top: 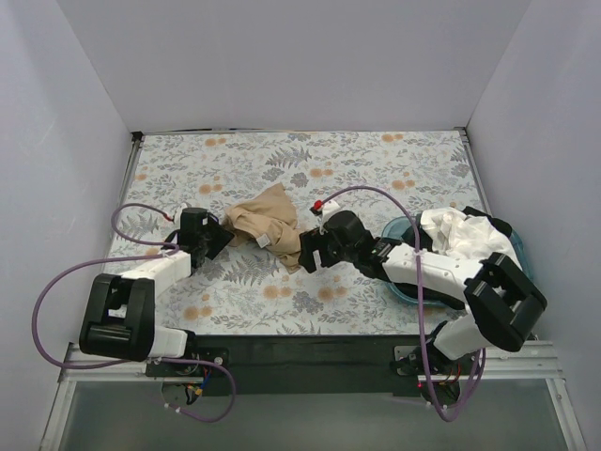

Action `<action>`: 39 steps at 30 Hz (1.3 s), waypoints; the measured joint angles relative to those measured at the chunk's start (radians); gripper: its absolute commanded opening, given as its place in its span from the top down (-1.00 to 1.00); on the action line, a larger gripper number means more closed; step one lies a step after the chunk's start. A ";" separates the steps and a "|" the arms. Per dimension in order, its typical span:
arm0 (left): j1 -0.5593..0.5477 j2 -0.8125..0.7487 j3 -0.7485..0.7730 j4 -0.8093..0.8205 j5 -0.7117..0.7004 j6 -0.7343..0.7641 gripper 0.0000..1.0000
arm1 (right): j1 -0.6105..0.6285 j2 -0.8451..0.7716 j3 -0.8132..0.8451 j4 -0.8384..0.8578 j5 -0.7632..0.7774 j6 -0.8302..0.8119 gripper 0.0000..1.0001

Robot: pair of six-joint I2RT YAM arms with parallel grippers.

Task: Fold and stack the t-shirts
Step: Flatten the tshirt out

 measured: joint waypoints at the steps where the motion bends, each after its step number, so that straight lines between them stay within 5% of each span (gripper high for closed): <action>1: 0.000 0.002 0.000 0.020 0.003 0.007 0.20 | 0.003 0.022 0.000 0.000 -0.004 0.008 -0.77; 14: 0.000 0.165 0.053 0.169 0.093 0.070 0.17 | 0.104 0.154 0.044 0.010 0.067 0.088 -0.71; 16: 0.000 0.182 0.067 0.175 0.101 0.070 0.48 | 0.113 0.163 0.050 0.014 0.088 0.105 -0.68; 18: 0.000 0.202 0.077 0.179 0.107 0.073 1.00 | 0.115 0.177 0.054 0.021 0.106 0.115 -0.63; 27: 0.000 0.211 0.082 0.161 0.107 0.064 1.00 | 0.118 0.269 0.084 0.041 0.148 0.161 -0.43; 33: 0.000 0.080 0.023 0.105 0.085 0.041 1.00 | 0.124 0.310 0.120 0.080 0.160 0.197 -0.32; 39: 0.000 -0.134 -0.041 0.039 0.050 0.010 1.00 | 0.127 0.325 0.121 0.089 0.213 0.232 0.64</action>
